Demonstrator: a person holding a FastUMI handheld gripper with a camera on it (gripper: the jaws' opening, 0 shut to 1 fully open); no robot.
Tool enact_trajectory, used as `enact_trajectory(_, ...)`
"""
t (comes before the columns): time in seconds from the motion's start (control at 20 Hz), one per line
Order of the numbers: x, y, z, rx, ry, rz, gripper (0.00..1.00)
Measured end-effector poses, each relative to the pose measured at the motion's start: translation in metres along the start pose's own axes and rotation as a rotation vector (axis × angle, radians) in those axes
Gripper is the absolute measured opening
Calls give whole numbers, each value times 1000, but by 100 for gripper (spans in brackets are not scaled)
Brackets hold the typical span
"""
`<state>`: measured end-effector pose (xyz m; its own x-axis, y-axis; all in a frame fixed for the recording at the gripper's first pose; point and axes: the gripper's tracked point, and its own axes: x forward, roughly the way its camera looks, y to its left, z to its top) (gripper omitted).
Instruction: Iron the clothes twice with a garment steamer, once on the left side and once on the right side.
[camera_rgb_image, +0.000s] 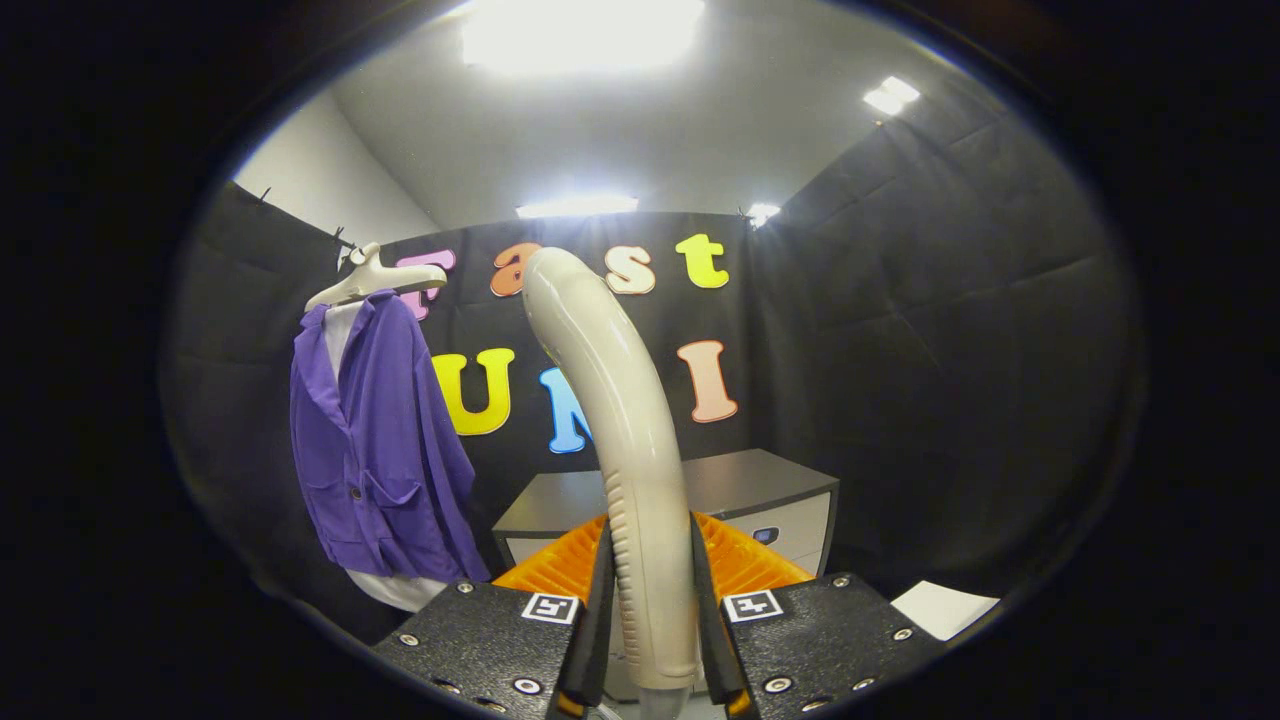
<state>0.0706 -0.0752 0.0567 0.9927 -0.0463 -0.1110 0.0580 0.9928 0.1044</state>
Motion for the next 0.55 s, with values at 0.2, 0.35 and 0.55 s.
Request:
enact_trajectory(0.2, -2, 6, -1, -8, 7, 6, 38)
enact_trajectory(0.35, -3, 10, -2, -11, 14, 10, 38)
enact_trajectory(0.55, -6, 9, -4, -14, 17, 5, 38)
